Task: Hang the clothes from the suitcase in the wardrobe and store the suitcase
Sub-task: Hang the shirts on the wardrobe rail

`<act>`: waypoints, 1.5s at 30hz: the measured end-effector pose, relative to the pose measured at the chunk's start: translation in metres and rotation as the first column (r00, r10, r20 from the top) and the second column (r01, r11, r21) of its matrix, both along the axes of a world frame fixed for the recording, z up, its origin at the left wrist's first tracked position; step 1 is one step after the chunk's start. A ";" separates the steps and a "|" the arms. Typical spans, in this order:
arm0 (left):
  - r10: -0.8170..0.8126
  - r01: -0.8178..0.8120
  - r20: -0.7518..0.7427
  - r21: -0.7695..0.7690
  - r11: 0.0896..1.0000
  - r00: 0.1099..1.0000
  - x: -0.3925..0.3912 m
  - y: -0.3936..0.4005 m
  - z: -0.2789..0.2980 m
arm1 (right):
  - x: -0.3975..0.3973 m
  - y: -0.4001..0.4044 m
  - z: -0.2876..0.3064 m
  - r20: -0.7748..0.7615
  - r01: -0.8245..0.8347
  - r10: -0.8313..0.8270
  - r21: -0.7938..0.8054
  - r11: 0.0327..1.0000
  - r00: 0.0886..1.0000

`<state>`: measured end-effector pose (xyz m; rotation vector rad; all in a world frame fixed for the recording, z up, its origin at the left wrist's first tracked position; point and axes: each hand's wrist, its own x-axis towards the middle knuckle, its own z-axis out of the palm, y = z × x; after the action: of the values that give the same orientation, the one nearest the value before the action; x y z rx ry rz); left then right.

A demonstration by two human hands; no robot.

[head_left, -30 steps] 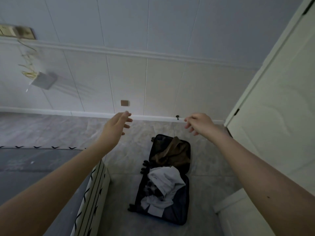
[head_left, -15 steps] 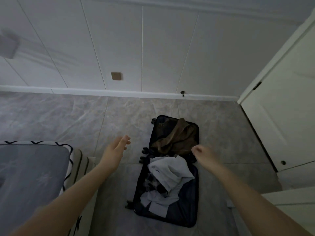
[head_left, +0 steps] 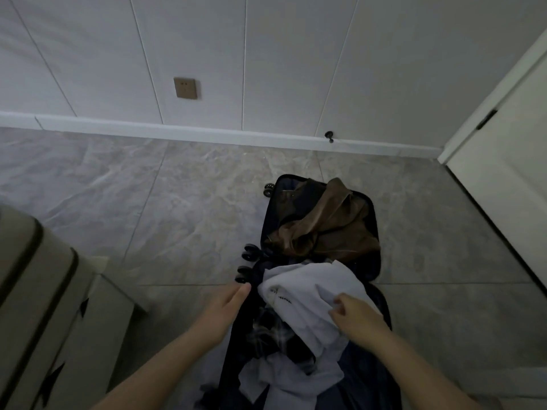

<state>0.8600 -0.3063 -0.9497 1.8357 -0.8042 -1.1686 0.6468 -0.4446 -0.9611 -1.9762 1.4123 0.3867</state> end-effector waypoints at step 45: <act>-0.028 0.043 0.071 -0.213 0.976 0.997 -0.029 -0.063 0.405 | -0.022 -0.022 0.505 0.954 0.772 -0.263 0.058 0.633 0.144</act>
<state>0.8314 -0.3694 -0.5443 1.6954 -0.9669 -1.0034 0.6251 -0.4668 -0.4558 -1.2800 1.2910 -1.3913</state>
